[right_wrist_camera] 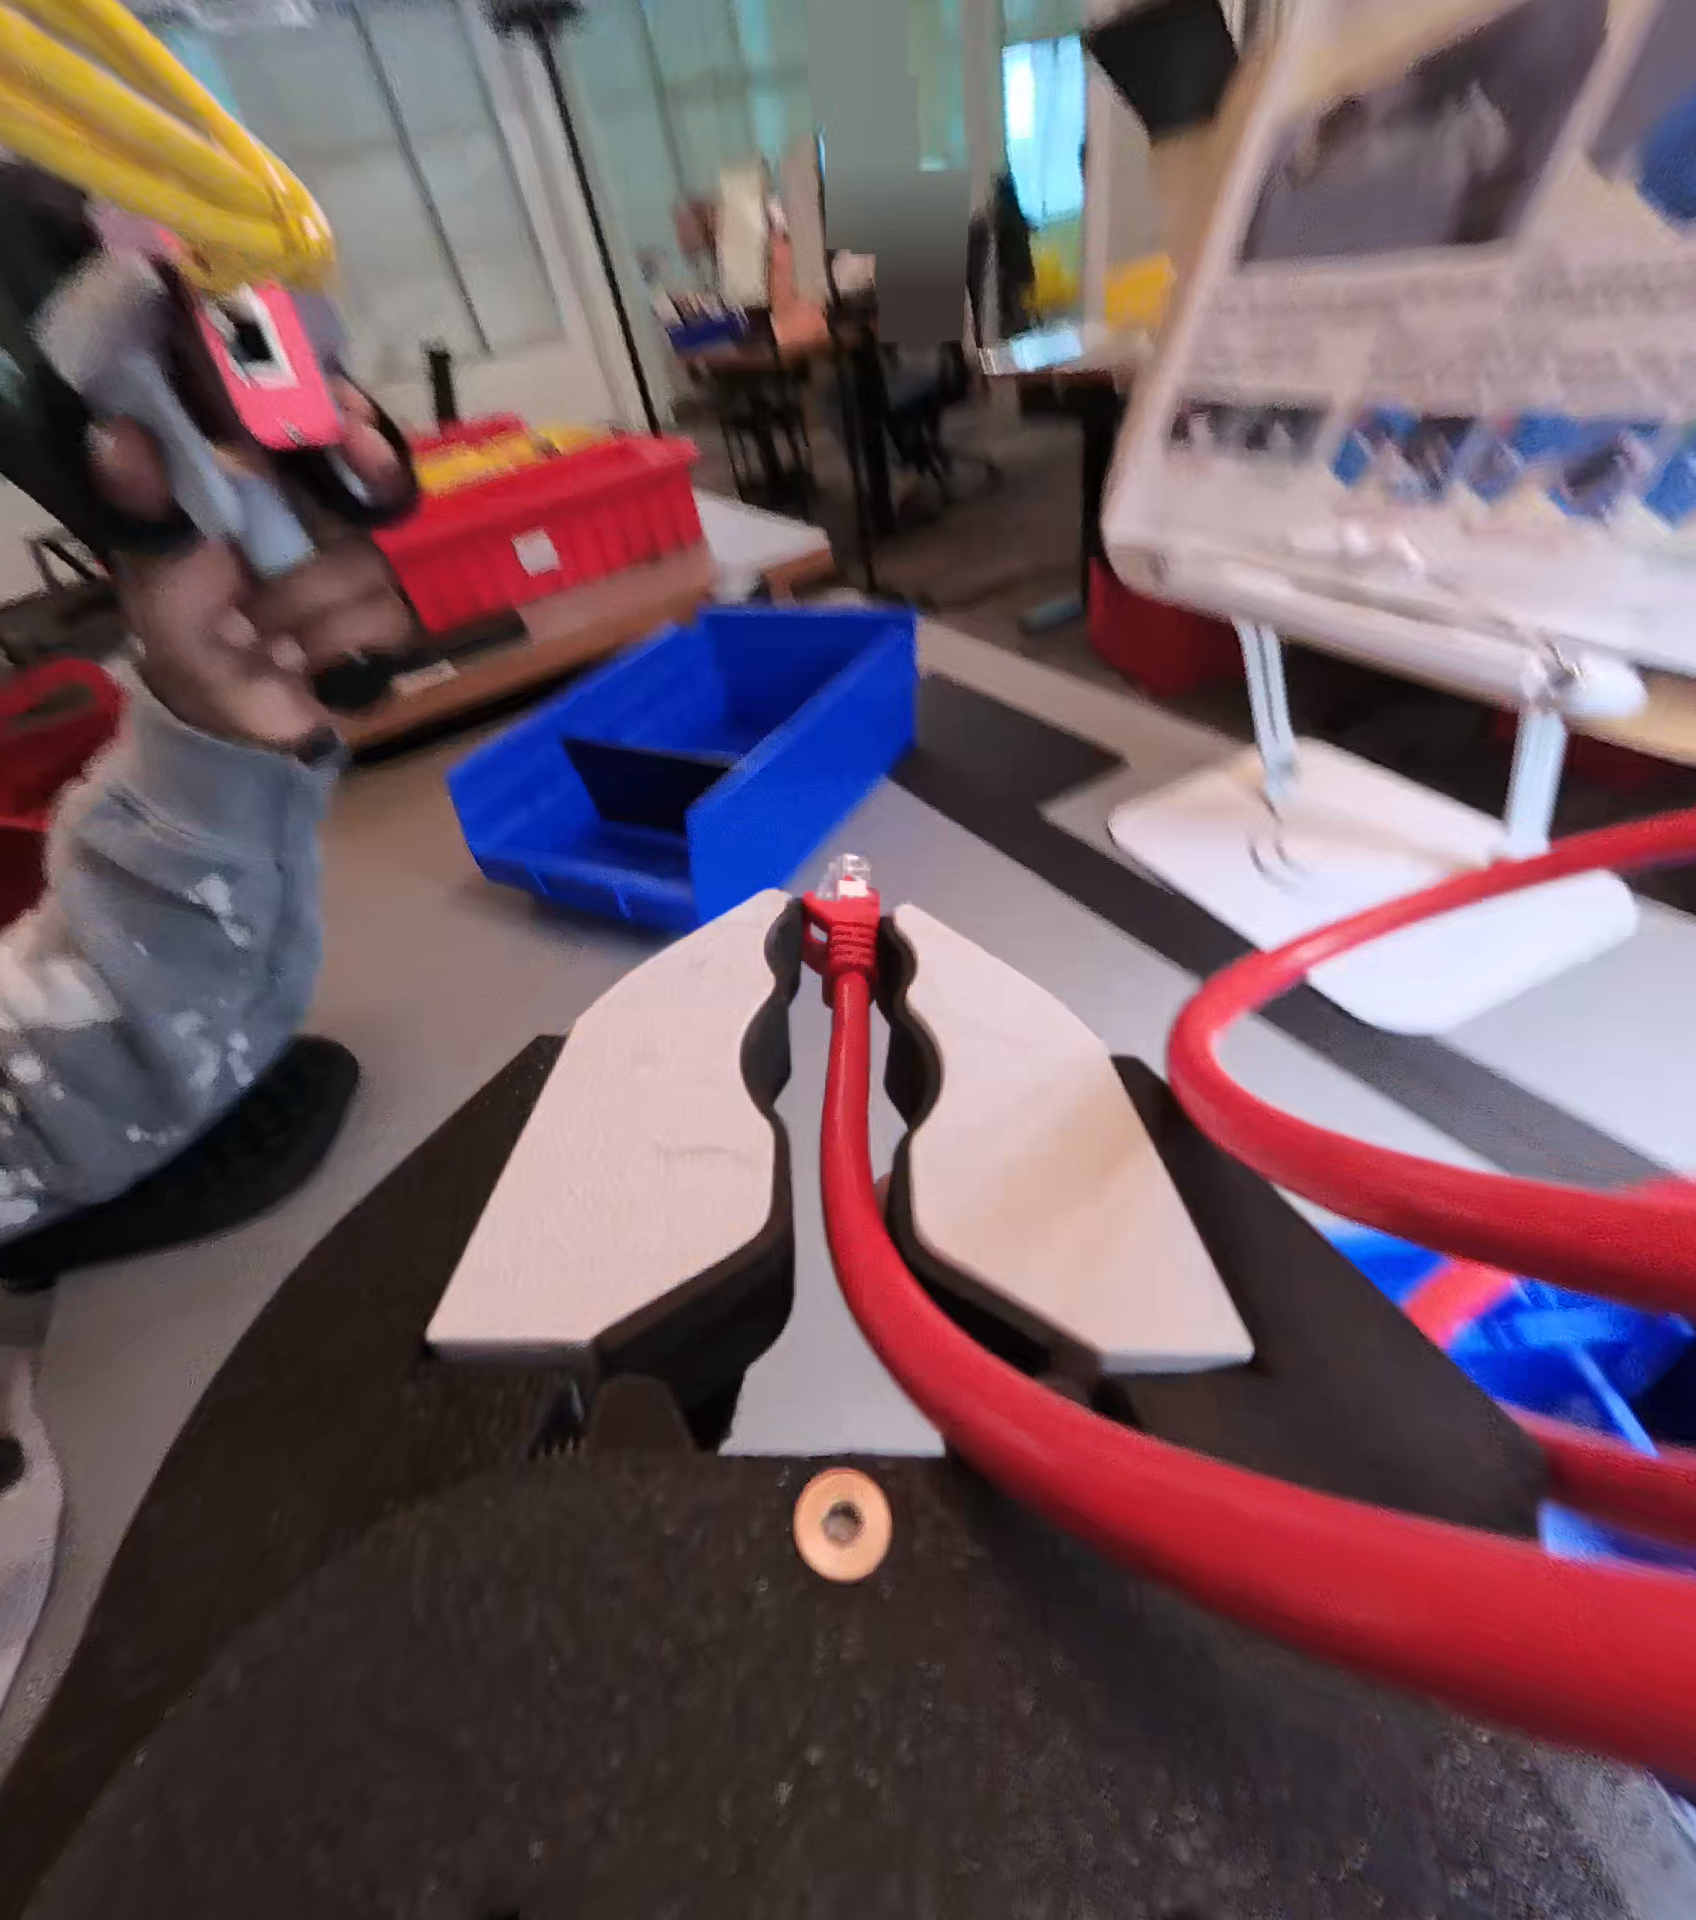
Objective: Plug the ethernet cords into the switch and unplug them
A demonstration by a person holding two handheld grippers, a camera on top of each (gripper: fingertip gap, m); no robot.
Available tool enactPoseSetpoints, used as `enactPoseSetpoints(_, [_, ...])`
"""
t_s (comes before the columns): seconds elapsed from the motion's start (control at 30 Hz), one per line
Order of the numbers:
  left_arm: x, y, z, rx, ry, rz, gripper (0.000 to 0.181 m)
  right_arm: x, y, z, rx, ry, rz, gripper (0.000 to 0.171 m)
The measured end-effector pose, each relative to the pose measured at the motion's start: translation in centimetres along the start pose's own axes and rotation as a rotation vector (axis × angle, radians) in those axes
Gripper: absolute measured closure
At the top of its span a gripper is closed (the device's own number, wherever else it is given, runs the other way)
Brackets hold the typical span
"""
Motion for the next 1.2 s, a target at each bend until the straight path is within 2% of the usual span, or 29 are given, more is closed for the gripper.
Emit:
enactPoseSetpoints(0.13, [-0.8,0.7,0.4,0.002,0.008,0.056,0.152,-1.8,-3.7,-3.8,0.097,0.358,-0.017,0.158])
enactPoseSetpoints(0.23, [-0.8,0.7,0.5,-0.005,0.014,0.052,0.152,-2.9,-5.3,-7.3,0.197,0.630,0.074,0.158])
enactPoseSetpoints(0.33, [-0.6,0.4,0.5,-0.006,0.020,0.035,0.152,-4.4,-6.0,-11.0,0.209,0.957,0.174,0.158])
enactPoseSetpoints(0.37, [-0.5,0.3,0.5,-0.003,0.025,0.035,0.152,-5.1,-6.3,-11.6,0.213,1.037,0.192,0.157])
enactPoseSetpoints(0.43, [-0.3,0.3,0.4,0.003,0.034,0.036,0.152,-6.5,-7.9,-11.5,0.244,1.127,0.108,0.157])
enactPoseSetpoints(0.5, [0.0,0.3,0.2,0.002,0.049,0.033,0.152,-7.9,-9.6,-10.4,0.294,1.142,0.040,0.157])
enactPoseSetpoints(0.57, [0.3,0.4,-0.1,-0.004,0.060,0.032,0.152,-9.1,-12.2,-9.0,0.305,1.138,-0.172,0.154])
enactPoseSetpoints(0.67, [0.7,0.6,-0.4,-0.015,0.075,0.029,0.152,-10.2,-15.6,-6.7,0.359,1.038,-0.504,0.153])
enactPoseSetpoints(0.73, [0.9,0.6,-0.6,-0.020,0.081,0.028,0.152,-10.5,-16.7,-5.8,0.310,1.032,-0.658,0.151])
enactPoseSetpoints(0.8, [1.0,0.7,-0.7,-0.023,0.086,0.026,0.152,-10.3,-17.1,-4.7,0.188,1.041,-0.785,0.140])
enactPoseSetpoints(0.9, [1.1,0.9,-0.8,-0.030,0.091,0.027,0.152,-8.4,-15.7,-2.8,-0.009,1.004,-0.805,0.124])
enactPoseSetpoints(1.03, [1.2,1.3,-1.2,-0.050,0.095,0.027,0.152,-5.9,-12.8,0.3,-0.266,0.990,-0.856,0.113])
enactPoseSetpoints(1.1, [1.3,1.5,-1.3,-0.063,0.098,0.022,0.152,-3.5,-10.8,0.8,-0.361,0.981,-0.724,0.111])
enactPoseSetpoints(1.2, [1.5,1.4,-1.4,-0.062,0.103,0.019,0.152,0.6,-9.0,-1.2,-0.518,1.113,-0.584,0.110])
Point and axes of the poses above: each gripper's, where its closed fingertips meet, x out along the fingers, z out of its top, y = z × x across the jaws, the point moved 7 cm from there along -x, back along the fingers, and after that the axes turned 15 degrees about y, right-handed, at the moved point
